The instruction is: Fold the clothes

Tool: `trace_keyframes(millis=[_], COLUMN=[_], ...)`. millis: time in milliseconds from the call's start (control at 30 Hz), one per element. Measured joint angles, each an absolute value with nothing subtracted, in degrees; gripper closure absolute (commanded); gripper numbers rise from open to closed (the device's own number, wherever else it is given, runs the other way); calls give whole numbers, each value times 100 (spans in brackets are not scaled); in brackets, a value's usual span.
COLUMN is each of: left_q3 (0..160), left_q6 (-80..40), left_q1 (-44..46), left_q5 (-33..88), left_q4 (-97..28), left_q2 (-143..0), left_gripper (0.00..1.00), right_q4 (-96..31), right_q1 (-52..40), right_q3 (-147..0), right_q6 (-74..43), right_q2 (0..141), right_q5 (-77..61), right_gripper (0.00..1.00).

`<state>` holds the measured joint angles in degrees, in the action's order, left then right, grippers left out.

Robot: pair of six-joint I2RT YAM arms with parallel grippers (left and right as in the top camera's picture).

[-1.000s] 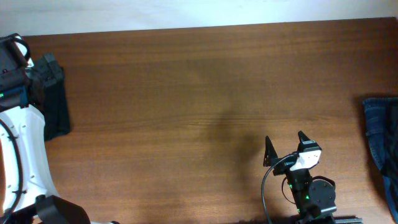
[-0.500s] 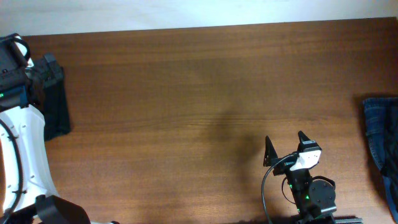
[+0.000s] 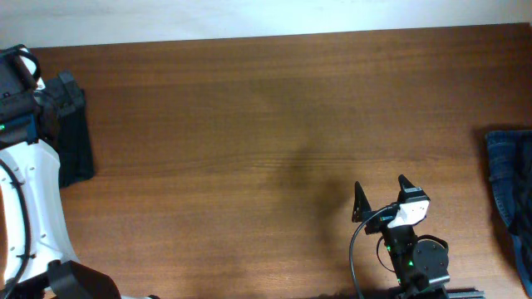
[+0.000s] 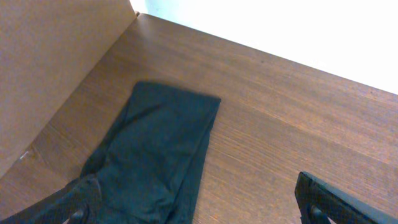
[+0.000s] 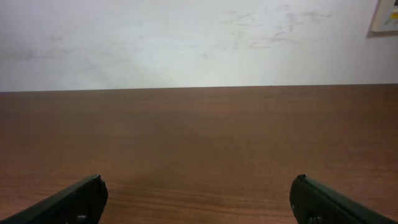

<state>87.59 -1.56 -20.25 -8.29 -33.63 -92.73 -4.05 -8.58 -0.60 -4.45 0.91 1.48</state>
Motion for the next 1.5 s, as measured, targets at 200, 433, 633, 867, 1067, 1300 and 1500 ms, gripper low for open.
trace_keyframes(millis=[200,433,633,867,1067,1300,1500], left_q3=[8759,8742,8643,8403,7846,6519,5030], left_q6=[-156,-158,-156,-154,-154,-154,-154], left_q1=[-2025,-1898,-1066,8,244,246,246], left_q5=[-829,-832,-827,-792,-790,-788,-657], left_q4=[-3363,-3642,-3811,-3837,-3841,-3850,-3710], left_q2=[-9273,-9181,-8399,-6997,-6110,-4731,-3555], left_gripper=[1,1,1,1,1,1,1], right_q4=[-405,-405,-405,-405,-405,-408,-408], right_q1=[-860,-858,-858,-858,-858,-858,-858], right_q3=[-60,-60,-60,-60,-60,-60,-60], right_q6=[-449,-447,-449,-447,-445,-447,-451], right_q2=[91,91,91,91,89,89,91], right_q5=[148,148,148,148,148,148,150], right_gripper=[1,1,1,1,2,1,1])
